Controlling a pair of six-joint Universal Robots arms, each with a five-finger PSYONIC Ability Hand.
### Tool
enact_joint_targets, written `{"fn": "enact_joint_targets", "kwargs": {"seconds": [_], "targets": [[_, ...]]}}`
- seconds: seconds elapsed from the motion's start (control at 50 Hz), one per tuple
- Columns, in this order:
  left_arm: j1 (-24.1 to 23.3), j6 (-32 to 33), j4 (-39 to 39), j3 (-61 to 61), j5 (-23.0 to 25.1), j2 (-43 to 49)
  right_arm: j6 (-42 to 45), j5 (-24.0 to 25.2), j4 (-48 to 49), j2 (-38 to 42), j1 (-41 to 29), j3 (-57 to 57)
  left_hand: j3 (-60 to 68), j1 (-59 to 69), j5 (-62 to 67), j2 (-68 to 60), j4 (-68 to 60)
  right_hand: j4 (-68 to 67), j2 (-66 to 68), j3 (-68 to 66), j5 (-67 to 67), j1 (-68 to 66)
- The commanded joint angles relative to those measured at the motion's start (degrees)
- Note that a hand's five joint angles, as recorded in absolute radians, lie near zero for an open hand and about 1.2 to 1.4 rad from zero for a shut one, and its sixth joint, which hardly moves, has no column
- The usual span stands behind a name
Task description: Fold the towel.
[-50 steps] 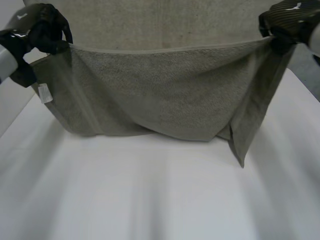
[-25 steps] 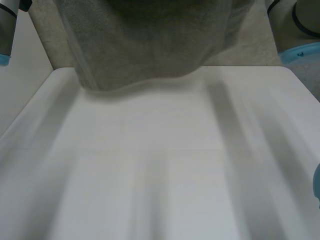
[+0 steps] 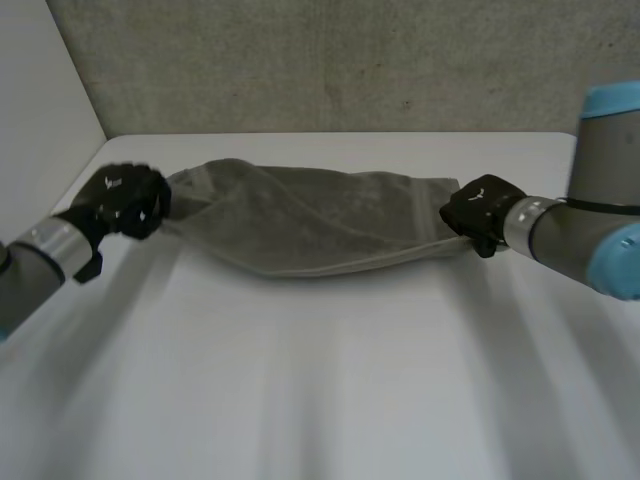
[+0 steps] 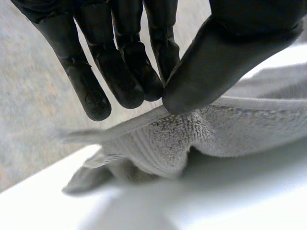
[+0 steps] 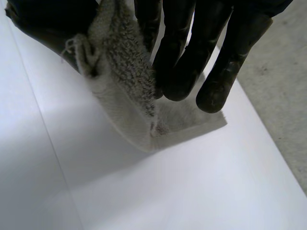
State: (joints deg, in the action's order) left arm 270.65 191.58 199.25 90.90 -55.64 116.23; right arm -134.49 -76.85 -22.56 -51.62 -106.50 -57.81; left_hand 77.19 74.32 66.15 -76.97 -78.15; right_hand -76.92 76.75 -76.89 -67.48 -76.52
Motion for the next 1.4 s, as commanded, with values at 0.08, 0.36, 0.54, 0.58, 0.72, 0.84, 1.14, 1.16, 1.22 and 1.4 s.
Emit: {"fn": "enact_joint_targets", "kwargs": {"seconds": [0.08, 0.36, 0.54, 0.58, 0.72, 0.84, 1.14, 1.16, 1.22, 1.4], "targets": [[0.5, 6.3, -0.6, 13.1, -1.0, -8.2, -4.8, 4.8, 14.4, -19.9, 5.6, -24.1, 2.8, 5.7, 3.8, -3.0, -1.9, -3.1, 3.2, -3.1, -2.5, -3.5], [-0.2, 6.3, 1.3, 21.5, -1.0, -14.4, -5.1, 7.9, 23.9, -24.1, 14.2, -39.7, 2.8, 5.7, 3.8, -3.0, -1.9, -3.1, 3.2, -3.1, -2.5, -3.5], [-0.1, 7.0, 8.3, 22.8, -2.6, -9.7, -5.2, 8.1, 24.9, -23.3, 14.5, -40.6, -7.6, -4.7, -6.6, 7.4, 8.6, -3.1, 3.2, -3.1, -2.5, -3.5], [0.0, 7.0, 9.7, 22.5, -3.6, -8.0, -5.2, 8.1, 25.0, -23.3, 14.5, -41.0, -7.6, -4.7, -6.6, 7.4, 8.6, -3.1, 3.2, -3.1, -2.5, -3.5], [-0.2, 7.0, 12.3, 20.8, -7.4, -3.1, -5.3, 8.0, 26.9, -23.1, 14.5, -42.3, -7.8, -4.9, -6.7, 7.5, 8.7, -3.1, 3.2, -3.1, -2.5, -3.5], [-0.6, 6.5, 11.7, 19.9, -7.5, -1.1, -5.3, 8.0, 27.1, -22.3, 14.2, -42.7, -7.8, -4.9, -6.7, 7.5, 8.7, -3.1, 3.2, -3.1, -2.5, -3.5], [-3.2, 7.1, 1.9, 22.8, -6.7, -6.5, -5.3, 8.1, 27.6, -21.2, 14.2, -42.8, -51.1, -48.3, -50.1, 50.9, 52.1, -3.1, 3.2, -3.1, -2.5, -3.5], [-3.2, 7.1, 1.8, 22.8, -6.7, -6.5, -5.3, 8.1, 27.6, -21.2, 14.2, -42.8, -51.2, -48.3, -50.1, 50.9, 52.1, -3.1, 3.2, -3.1, -2.5, -3.5], [-3.3, 7.5, 1.0, 22.4, -6.8, -5.8, -5.3, 8.1, 27.6, -21.2, 14.1, -42.8, -55.4, -52.5, -54.3, 55.1, 56.3, -3.1, 3.2, -3.1, -2.5, -3.5], [-2.8, 12.2, 1.0, 20.8, -6.9, -2.5, -5.3, 8.0, 27.7, -21.2, 14.1, -43.2, -55.4, -52.5, -54.3, 55.1, 56.3, -3.1, 3.2, -3.1, -2.5, -3.5]]}}
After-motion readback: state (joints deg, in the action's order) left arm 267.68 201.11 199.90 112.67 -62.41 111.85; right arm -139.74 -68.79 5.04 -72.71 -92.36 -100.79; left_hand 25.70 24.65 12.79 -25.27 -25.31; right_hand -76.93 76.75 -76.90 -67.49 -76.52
